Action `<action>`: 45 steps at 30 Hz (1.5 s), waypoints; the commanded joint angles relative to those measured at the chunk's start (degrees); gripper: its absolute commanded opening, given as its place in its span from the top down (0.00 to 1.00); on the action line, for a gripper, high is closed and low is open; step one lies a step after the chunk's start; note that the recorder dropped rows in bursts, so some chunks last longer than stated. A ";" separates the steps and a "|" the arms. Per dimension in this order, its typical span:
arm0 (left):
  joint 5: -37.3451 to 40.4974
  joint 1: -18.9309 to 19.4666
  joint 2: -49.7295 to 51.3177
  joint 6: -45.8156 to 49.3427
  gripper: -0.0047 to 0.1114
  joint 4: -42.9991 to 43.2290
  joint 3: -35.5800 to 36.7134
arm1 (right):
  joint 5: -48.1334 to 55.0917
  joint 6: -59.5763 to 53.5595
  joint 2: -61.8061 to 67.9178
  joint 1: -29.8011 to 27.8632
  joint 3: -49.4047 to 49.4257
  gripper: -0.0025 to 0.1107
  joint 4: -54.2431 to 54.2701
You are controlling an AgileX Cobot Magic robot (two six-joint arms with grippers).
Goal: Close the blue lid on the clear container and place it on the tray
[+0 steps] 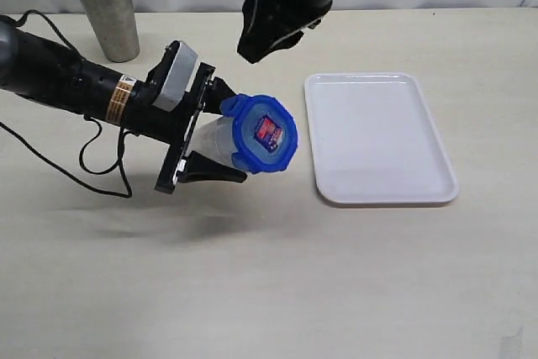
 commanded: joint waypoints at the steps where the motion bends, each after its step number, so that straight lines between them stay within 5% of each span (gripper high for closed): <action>1: -1.57 0.10 -0.76 -3.99 0.96 -9.06 -0.42 | 0.51 18.73 -0.21 -6.79 -2.00 0.61 1.57; 8: -1.57 0.10 0.79 -2.95 0.96 -27.45 2.92 | 1.64 19.23 -0.26 -7.67 -2.15 0.61 1.90; 14: -1.57 0.10 5.20 -3.56 0.96 -33.67 2.92 | 1.09 22.30 -0.12 -7.67 -2.15 0.61 3.11; 22: -1.57 0.10 5.62 -3.18 0.96 -32.48 2.92 | -1.18 34.10 3.45 -1.59 -2.15 0.61 -14.32; 31: -1.57 0.10 5.62 -3.18 0.96 -30.00 2.92 | -10.29 33.72 5.87 -1.00 -2.41 0.61 -8.27; 39: -1.57 0.10 5.62 -3.18 0.96 -29.00 2.92 | -7.14 26.91 9.52 -1.00 -2.41 0.84 -2.17; 45: -1.57 0.10 5.62 -3.18 0.93 -28.05 2.92 | -5.51 25.92 11.28 -1.00 -2.41 0.87 -1.56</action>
